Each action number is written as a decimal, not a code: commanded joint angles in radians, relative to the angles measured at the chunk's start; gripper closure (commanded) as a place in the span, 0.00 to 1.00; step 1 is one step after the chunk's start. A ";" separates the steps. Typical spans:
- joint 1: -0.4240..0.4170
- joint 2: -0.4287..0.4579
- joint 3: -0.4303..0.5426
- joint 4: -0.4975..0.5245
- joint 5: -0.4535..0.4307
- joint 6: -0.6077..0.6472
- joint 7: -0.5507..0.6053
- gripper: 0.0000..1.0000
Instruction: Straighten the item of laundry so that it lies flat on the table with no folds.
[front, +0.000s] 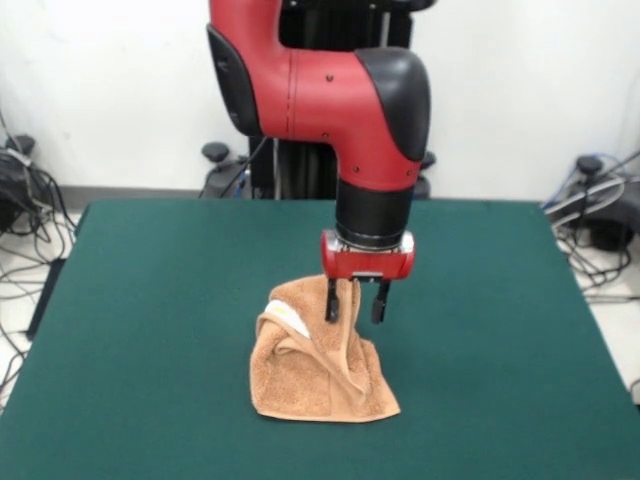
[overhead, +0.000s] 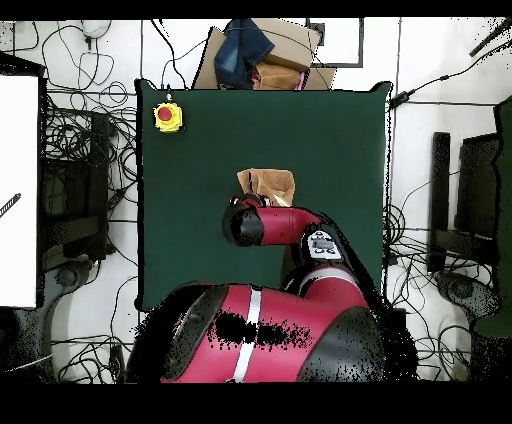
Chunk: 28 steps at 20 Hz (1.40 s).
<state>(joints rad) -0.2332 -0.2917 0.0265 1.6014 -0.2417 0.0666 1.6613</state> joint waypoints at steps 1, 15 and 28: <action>-0.002 0.054 0.078 -0.095 -0.063 0.015 0.029 0.00; -0.007 0.032 0.082 -0.091 -0.083 0.039 0.035 0.00; -0.034 -0.077 0.073 -0.006 -0.106 0.094 0.009 0.00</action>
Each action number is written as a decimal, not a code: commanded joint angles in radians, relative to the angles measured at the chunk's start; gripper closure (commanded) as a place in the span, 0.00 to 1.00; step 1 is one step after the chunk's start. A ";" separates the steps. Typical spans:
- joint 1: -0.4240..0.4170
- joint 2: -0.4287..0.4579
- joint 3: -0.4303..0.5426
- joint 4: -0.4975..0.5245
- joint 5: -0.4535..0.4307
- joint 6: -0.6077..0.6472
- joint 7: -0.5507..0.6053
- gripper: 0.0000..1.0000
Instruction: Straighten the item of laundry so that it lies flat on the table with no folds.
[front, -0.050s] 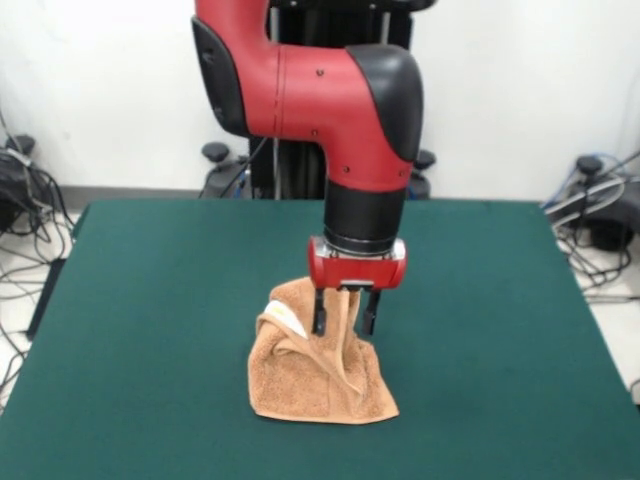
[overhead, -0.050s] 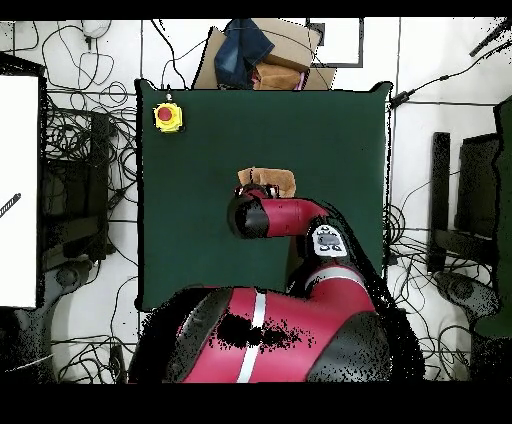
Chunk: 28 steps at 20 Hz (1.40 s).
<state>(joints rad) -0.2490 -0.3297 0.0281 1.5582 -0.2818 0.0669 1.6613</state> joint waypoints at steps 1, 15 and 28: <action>-0.017 -0.044 0.068 0.040 -0.068 0.091 0.012 0.00; 0.002 -0.021 0.039 0.072 -0.088 0.008 0.091 0.00; 0.035 -0.022 0.017 0.087 -0.065 -0.015 0.131 0.00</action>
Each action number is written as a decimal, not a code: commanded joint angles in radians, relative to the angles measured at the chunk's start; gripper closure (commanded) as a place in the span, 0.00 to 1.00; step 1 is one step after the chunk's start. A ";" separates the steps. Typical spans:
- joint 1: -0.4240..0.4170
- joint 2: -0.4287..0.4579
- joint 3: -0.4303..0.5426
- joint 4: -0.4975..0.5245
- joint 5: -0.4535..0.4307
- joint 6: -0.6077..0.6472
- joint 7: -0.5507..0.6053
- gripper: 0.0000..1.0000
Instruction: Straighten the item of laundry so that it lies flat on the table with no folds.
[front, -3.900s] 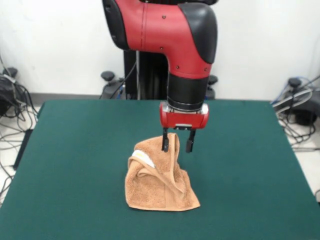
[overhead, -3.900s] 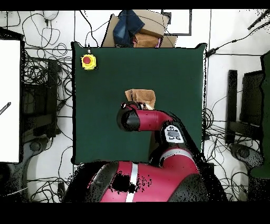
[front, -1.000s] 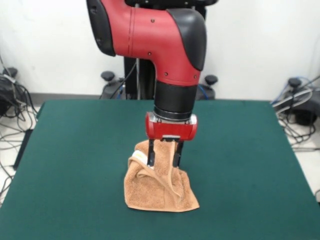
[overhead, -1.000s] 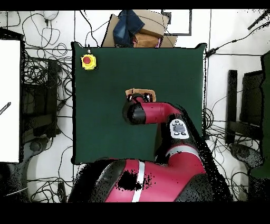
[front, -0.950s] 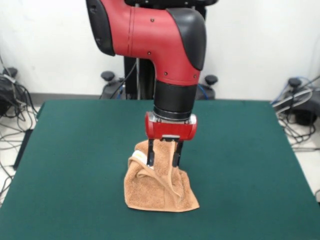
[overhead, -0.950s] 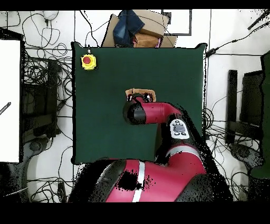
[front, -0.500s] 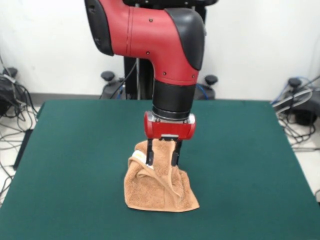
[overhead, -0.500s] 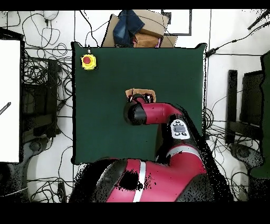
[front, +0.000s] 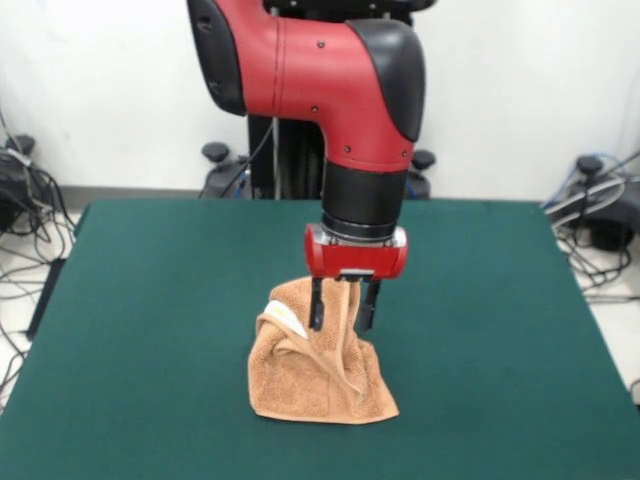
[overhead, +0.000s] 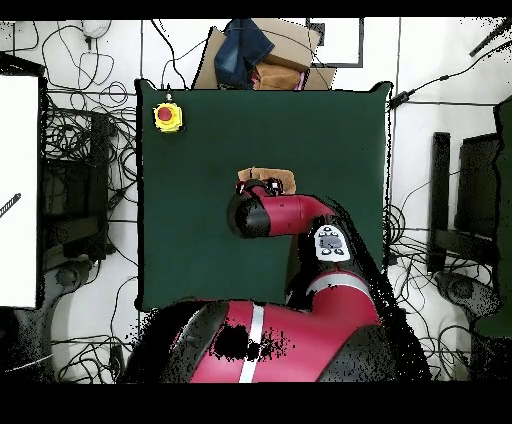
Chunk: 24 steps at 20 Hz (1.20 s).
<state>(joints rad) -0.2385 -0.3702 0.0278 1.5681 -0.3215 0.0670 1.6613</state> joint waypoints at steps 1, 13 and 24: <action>0.020 0.027 0.024 0.066 -0.027 -0.014 0.124 0.00; 0.007 0.073 0.036 0.004 -0.037 -0.022 0.098 0.00; 0.045 0.101 0.001 -0.029 -0.021 -0.054 0.119 0.00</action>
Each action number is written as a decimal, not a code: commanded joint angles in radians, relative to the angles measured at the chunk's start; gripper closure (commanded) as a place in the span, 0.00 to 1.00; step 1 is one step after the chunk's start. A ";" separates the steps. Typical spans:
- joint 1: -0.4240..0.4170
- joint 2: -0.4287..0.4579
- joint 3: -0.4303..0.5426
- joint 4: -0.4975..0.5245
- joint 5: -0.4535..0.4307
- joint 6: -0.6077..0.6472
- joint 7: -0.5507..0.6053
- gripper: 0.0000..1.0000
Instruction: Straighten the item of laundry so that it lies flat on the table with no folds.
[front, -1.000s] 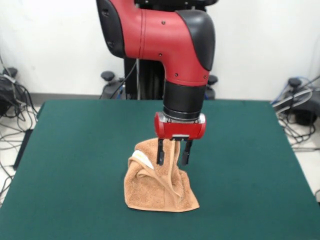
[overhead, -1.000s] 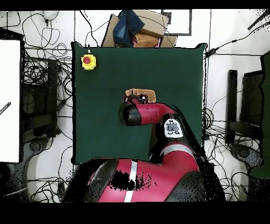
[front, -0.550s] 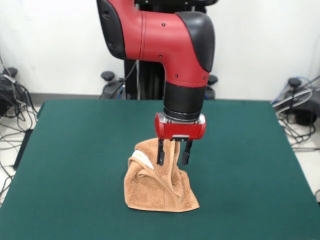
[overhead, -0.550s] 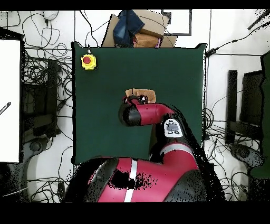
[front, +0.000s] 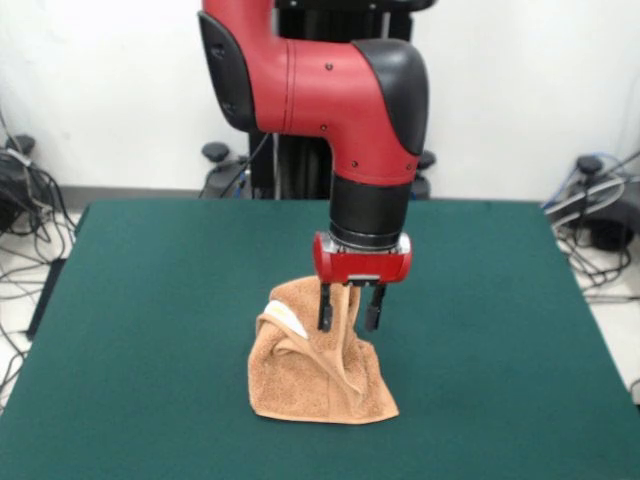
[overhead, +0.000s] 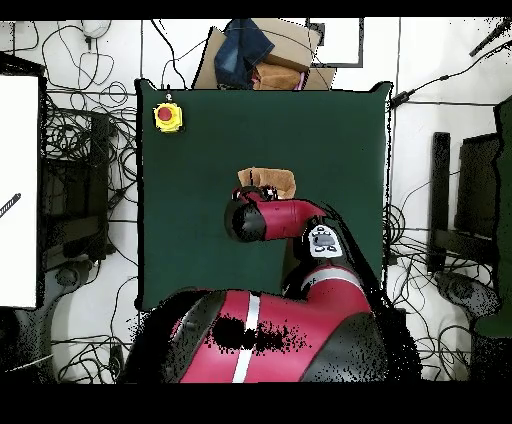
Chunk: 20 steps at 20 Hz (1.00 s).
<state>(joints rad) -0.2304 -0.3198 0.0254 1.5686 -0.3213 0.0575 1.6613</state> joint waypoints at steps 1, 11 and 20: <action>0.041 0.048 -0.003 -0.029 -0.020 -0.046 0.121 0.00; 0.010 0.090 0.030 -0.083 -0.045 -0.042 0.072 0.00; -0.037 0.117 0.074 -0.135 -0.080 -0.010 0.027 0.00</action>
<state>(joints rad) -0.2443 -0.2433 0.0251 1.5088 -0.3433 0.0463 1.6613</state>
